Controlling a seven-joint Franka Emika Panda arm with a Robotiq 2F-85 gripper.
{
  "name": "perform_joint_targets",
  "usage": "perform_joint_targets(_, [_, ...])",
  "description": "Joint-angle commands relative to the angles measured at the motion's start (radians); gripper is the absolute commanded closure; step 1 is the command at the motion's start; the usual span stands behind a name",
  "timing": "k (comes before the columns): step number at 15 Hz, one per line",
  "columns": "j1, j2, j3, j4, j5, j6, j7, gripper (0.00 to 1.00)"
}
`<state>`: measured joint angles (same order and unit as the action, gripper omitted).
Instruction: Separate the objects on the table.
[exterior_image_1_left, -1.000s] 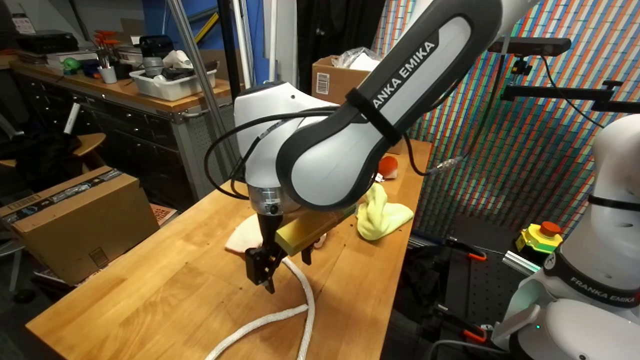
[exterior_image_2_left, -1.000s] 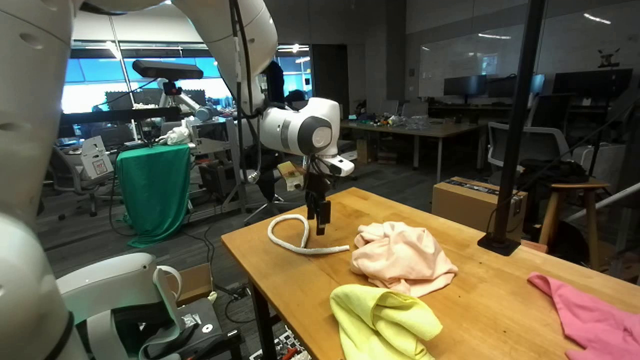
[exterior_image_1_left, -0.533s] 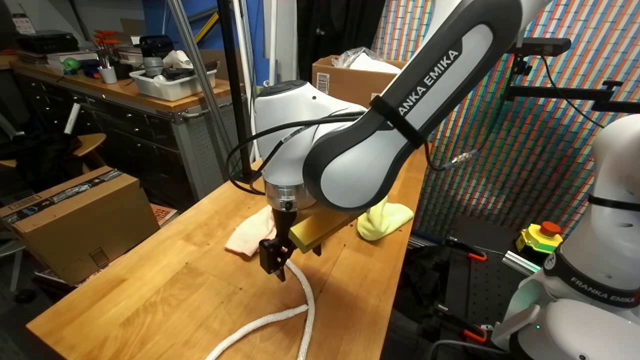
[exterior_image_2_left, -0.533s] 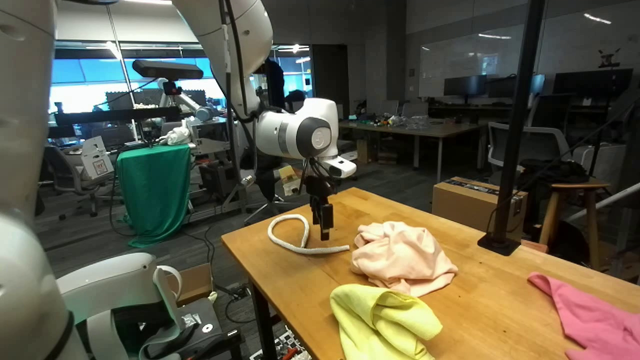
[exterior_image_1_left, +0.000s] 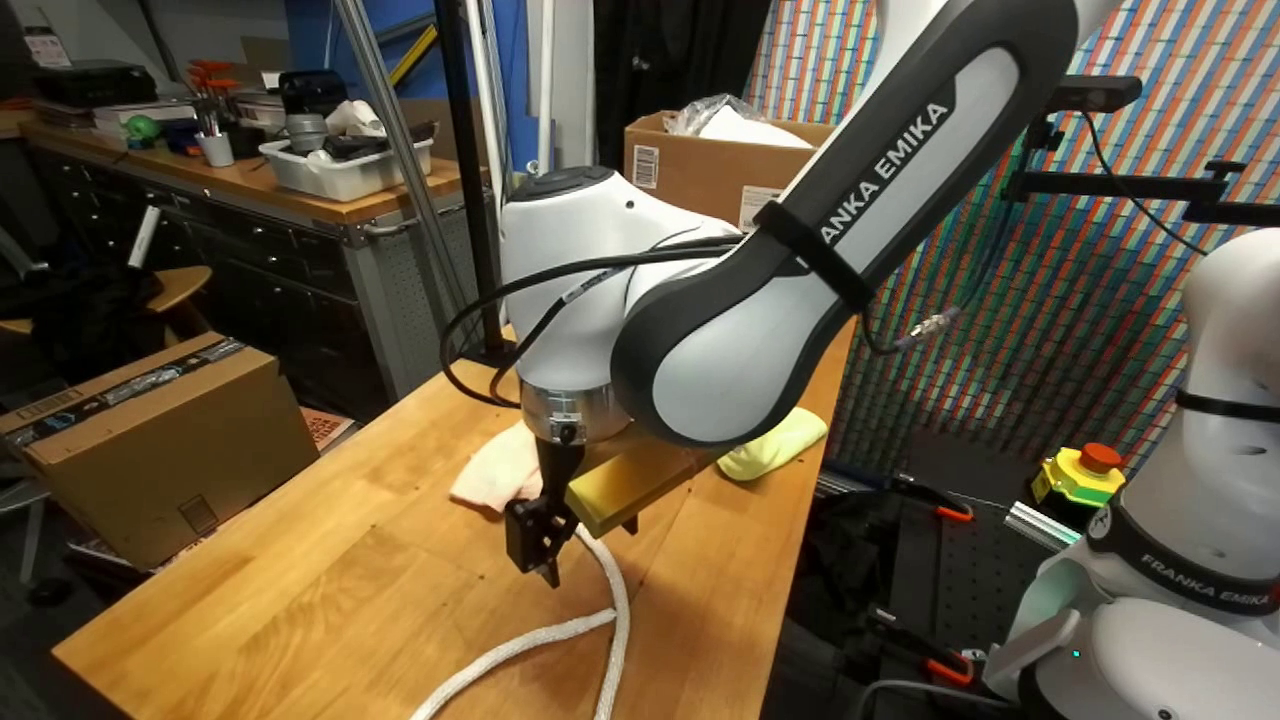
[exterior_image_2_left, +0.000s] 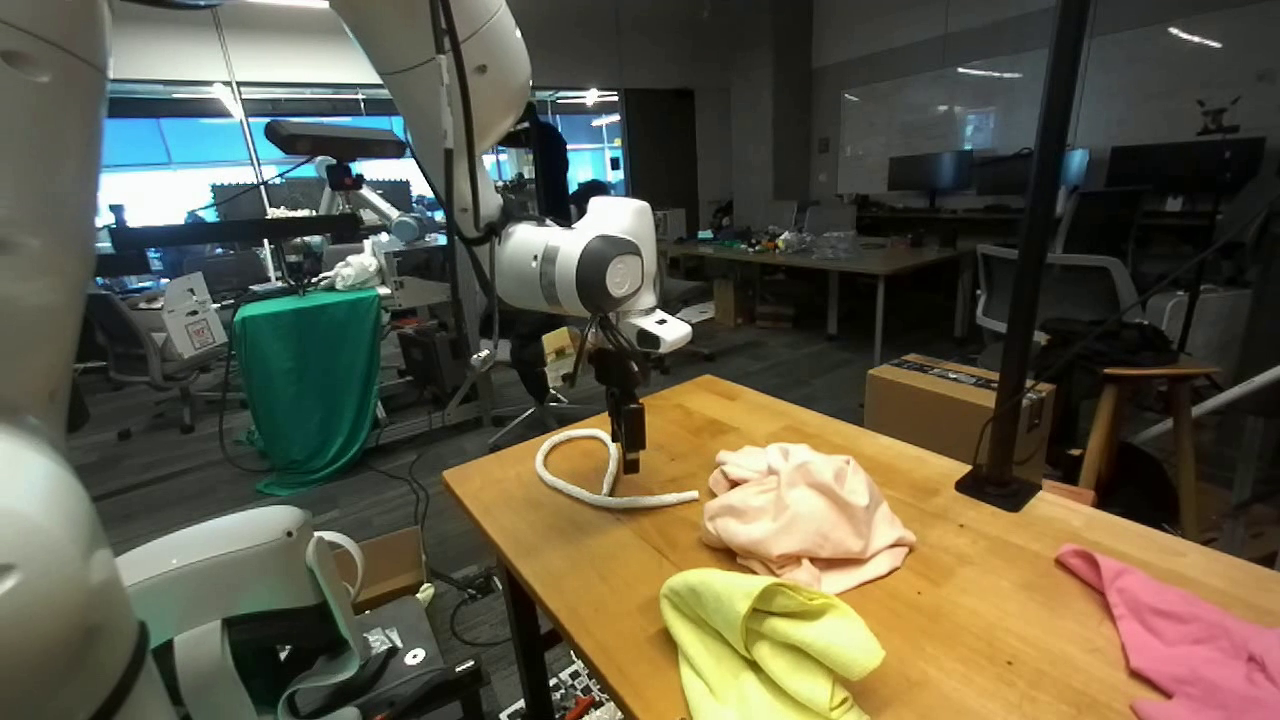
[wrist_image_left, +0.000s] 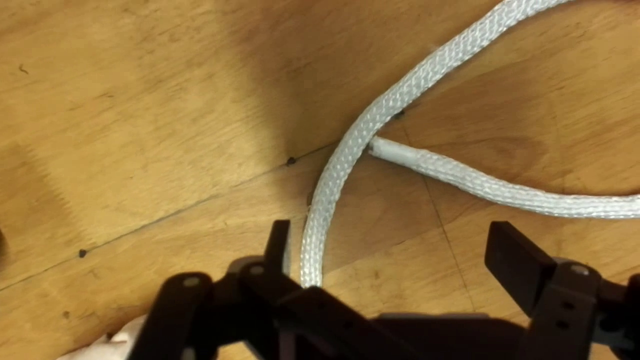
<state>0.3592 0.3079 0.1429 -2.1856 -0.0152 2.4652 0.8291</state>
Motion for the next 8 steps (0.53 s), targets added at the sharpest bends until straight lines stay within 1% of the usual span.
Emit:
perform_joint_targets(1, [0.013,-0.005,0.007,-0.019,0.0,0.027,0.043,0.0])
perform_joint_targets(8, [0.024,0.019,-0.004,-0.015,-0.025,0.018,0.07,0.0])
